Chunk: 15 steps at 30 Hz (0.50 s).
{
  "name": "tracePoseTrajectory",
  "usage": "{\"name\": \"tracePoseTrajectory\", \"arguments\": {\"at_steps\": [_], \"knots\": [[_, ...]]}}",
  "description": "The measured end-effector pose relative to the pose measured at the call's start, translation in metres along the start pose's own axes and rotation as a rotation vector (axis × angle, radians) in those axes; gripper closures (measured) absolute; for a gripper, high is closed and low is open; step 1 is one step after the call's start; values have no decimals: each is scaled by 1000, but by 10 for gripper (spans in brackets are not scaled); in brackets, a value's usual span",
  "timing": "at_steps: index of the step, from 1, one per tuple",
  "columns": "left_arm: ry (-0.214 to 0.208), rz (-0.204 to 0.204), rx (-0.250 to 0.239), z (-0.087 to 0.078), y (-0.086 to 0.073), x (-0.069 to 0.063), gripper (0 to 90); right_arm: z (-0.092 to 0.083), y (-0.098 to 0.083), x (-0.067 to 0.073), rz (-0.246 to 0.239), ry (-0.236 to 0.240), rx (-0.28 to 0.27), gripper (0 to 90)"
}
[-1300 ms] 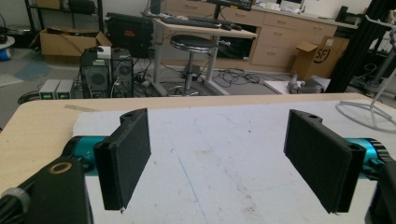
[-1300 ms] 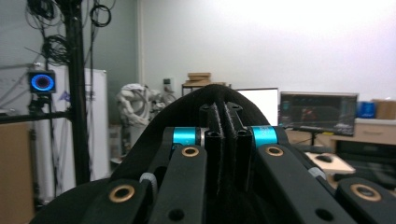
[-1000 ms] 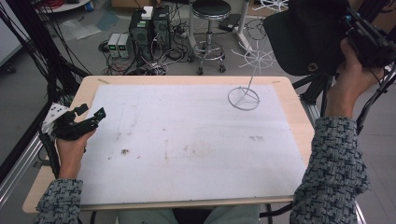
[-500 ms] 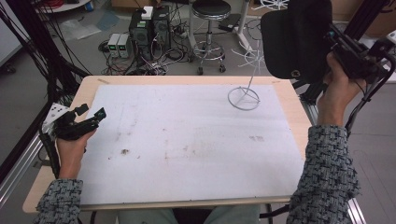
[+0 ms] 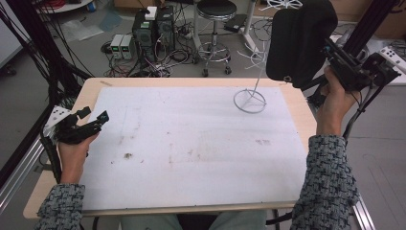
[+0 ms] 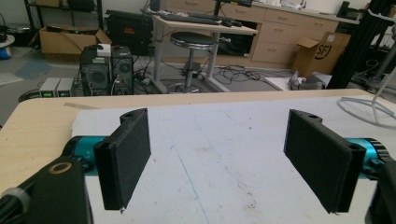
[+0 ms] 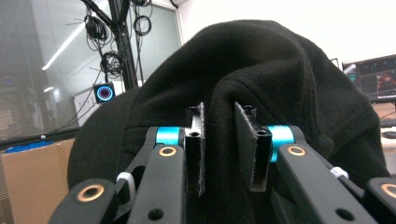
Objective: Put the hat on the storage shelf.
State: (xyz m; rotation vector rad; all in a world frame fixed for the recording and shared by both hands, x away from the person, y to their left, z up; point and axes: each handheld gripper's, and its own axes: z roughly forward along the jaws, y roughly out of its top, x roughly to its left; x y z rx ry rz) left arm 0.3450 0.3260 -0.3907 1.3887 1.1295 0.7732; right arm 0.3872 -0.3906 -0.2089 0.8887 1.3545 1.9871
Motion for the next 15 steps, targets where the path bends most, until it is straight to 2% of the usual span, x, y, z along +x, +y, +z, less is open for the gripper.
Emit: {"name": "tracePoseTrajectory", "arguments": {"at_steps": [6, 11, 15], "knots": [[0, 2, -2, 0, 0, 0, 230, -3, -10, -4, 28, -2, 10, 641], [0, 1, -2, 0, 0, 0, 230, -10, -16, -6, 24, -21, 0, 606], [-1, 3, -4, -1, 0, 0, 230, -17, -20, -7, 27, -48, -2, 533]]}}
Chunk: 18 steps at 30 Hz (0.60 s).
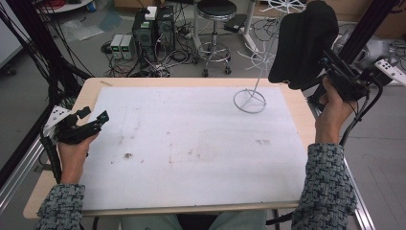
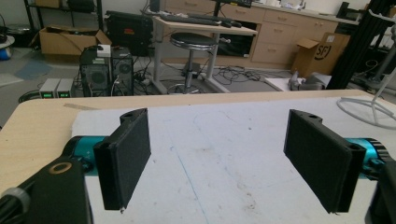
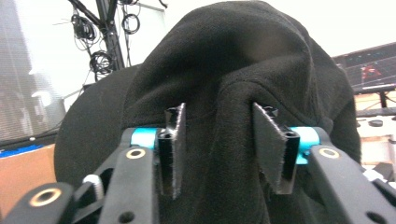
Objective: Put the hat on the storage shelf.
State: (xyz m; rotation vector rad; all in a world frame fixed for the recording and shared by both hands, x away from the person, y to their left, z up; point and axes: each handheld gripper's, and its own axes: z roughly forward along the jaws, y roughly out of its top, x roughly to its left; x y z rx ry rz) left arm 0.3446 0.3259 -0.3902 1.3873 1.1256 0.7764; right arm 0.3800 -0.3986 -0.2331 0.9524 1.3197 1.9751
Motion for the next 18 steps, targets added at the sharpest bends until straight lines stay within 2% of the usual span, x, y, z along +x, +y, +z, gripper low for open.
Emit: {"name": "tracePoseTrajectory", "arguments": {"at_steps": [4, 8, 10, 14, 18], "knots": [[-1, -2, 2, 0, 0, 0, 230, -8, -3, -3, 4, -35, -11, 462], [-3, 3, 5, 0, 0, -1, 230, -12, -4, -4, 5, -43, -29, 400], [-2, 1, 2, 0, 0, 0, 230, -17, -3, -4, -12, -45, -47, 400], [-2, -1, 0, 0, 0, 0, 230, -20, -2, -2, -22, -46, -49, 386], [-3, 0, 4, 0, 0, -1, 230, -24, -3, -1, -15, -47, -52, 378]]}}
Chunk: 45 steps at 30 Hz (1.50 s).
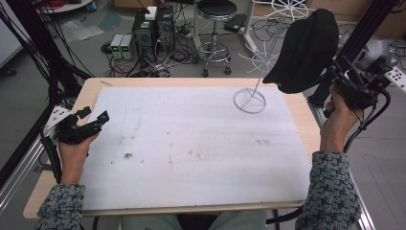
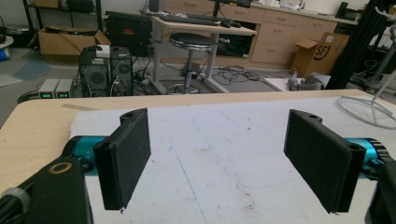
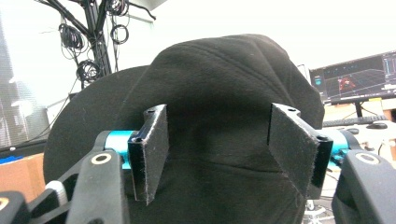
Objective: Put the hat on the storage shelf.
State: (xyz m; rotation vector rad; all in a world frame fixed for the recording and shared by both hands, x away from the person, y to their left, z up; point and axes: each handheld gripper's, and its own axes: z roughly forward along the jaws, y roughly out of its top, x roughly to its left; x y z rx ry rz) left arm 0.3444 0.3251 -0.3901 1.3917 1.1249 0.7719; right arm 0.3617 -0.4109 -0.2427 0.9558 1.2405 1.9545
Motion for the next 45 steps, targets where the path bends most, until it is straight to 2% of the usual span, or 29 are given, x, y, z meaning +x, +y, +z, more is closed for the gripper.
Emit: {"name": "tracePoseTrajectory", "arguments": {"at_steps": [6, 8, 13, 16, 17, 22, 30, 32, 33, 34, 41, 43, 45], "knots": [[3, -4, -3, 0, 0, 1, 230, -9, -6, -3, 34, -8, -27, 370], [3, -4, -1, 0, 0, 1, 230, -11, -8, -3, 15, -9, -15, 371], [2, 0, -3, 0, 0, 1, 230, -19, -12, 2, 14, 0, -26, 368], [3, -4, -2, -1, 0, 1, 230, -23, -15, 10, -16, 11, -2, 364], [1, -1, 0, -1, 0, 1, 230, -25, -17, 13, -46, 13, 8, 362], [0, 1, -3, -1, 0, 0, 230, -29, -24, 25, -84, 27, 31, 357], [1, -2, -5, -1, 0, 0, 230, -36, -46, 38, -110, 31, 96, 326], [1, -3, -8, 0, 0, 0, 230, -36, -56, 43, -122, 27, 139, 292], [1, -2, -8, -1, 0, 0, 230, -36, -56, 43, -122, 27, 139, 292], [1, -2, -8, -1, 0, 0, 230, -36, -63, 46, -143, 24, 164, 265], [1, -1, -8, -1, 0, 0, 230, -35, -79, 57, -195, 17, 226, 190], [1, -2, -8, -1, 0, 0, 230, -36, -84, 60, -211, 14, 229, 172], [0, -3, -8, -1, 0, 0, 230, -37, -94, 63, -216, 21, 250, 128]]}}
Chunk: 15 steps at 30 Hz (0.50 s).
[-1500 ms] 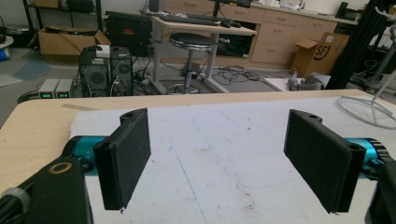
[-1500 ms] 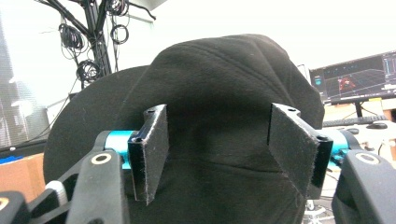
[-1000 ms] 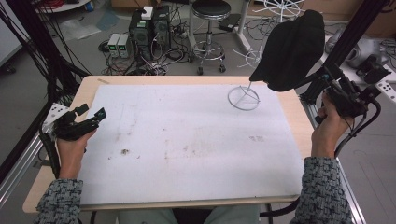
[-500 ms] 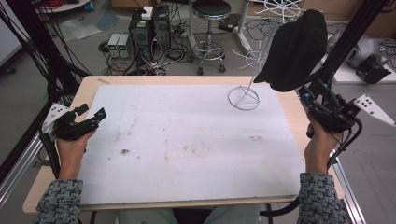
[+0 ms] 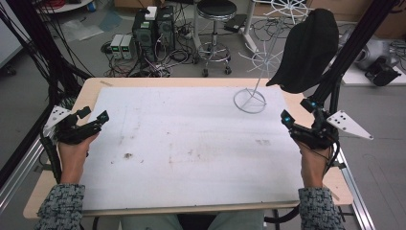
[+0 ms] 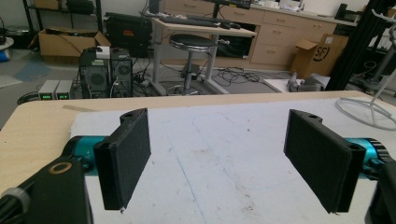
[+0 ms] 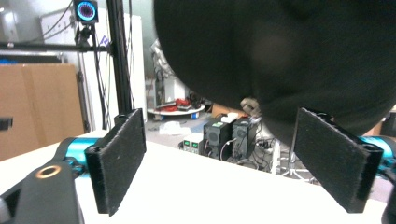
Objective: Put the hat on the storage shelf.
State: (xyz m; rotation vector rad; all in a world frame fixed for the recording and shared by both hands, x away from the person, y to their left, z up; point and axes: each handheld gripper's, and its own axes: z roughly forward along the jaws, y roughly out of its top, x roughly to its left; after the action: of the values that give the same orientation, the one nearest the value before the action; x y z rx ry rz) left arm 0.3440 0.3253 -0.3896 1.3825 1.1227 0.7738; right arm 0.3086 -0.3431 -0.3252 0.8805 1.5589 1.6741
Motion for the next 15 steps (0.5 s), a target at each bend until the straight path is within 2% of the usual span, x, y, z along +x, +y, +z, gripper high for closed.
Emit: {"name": "tracePoseTrajectory", "arguments": {"at_steps": [6, 13, 15], "knots": [[0, -2, -1, 1, 0, 0, 230, 1, -17, 8, -11, -8, 45, 119], [-1, -2, -1, 1, 0, 0, 230, 6, -36, 14, -22, 6, 113, 118], [-1, 2, 0, 0, 0, 0, 230, 7, -41, 16, -11, 13, 135, 118]]}}
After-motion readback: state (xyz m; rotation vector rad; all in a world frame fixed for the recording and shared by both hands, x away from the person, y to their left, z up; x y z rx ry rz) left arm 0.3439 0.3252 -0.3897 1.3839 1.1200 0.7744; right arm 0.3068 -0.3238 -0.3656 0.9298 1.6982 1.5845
